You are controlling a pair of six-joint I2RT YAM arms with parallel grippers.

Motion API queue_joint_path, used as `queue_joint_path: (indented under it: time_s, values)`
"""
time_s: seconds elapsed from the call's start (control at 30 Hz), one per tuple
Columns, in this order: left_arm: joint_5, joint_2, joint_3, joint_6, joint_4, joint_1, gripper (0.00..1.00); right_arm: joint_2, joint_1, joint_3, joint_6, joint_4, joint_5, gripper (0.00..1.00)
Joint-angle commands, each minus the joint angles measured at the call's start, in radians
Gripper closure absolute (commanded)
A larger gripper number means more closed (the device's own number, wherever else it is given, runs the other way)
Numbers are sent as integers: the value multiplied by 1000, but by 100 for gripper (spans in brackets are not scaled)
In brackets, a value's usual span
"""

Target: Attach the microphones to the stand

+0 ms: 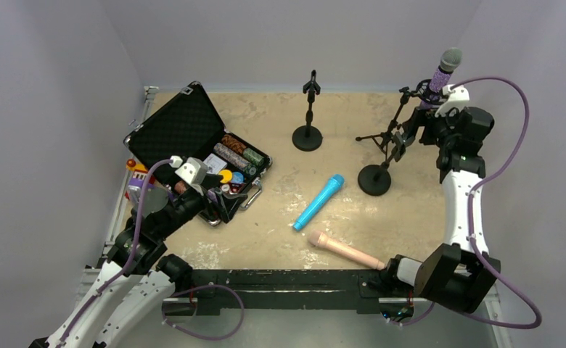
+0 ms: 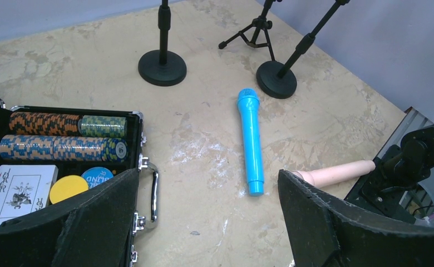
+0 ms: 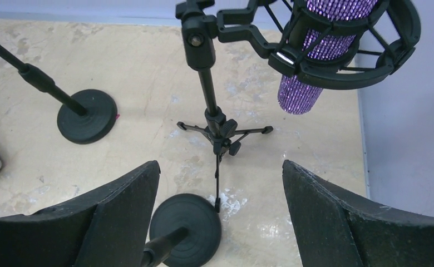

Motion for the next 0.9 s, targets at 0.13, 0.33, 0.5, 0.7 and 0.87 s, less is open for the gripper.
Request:
queue_joint_path:
  time_s: [0.13, 0.33, 0.5, 0.7, 0.87]
  values:
    - [16, -7, 4, 9, 17, 2, 1, -74, -2, 126, 40, -28, -26, 16]
    - [14, 1, 12, 15, 16, 3, 1, -91, -4, 176, 35, -38, -29, 15]
    - [16, 17, 21, 20, 20, 1, 1, -138, -2, 233, 4, -66, -102, 16]
    - [32, 71, 26, 22, 72, 2, 1, -136, 20, 356, -140, -232, -495, 18]
    - [54, 161, 52, 28, 128, 1, 1, -87, 203, 505, -431, -550, -667, 17]
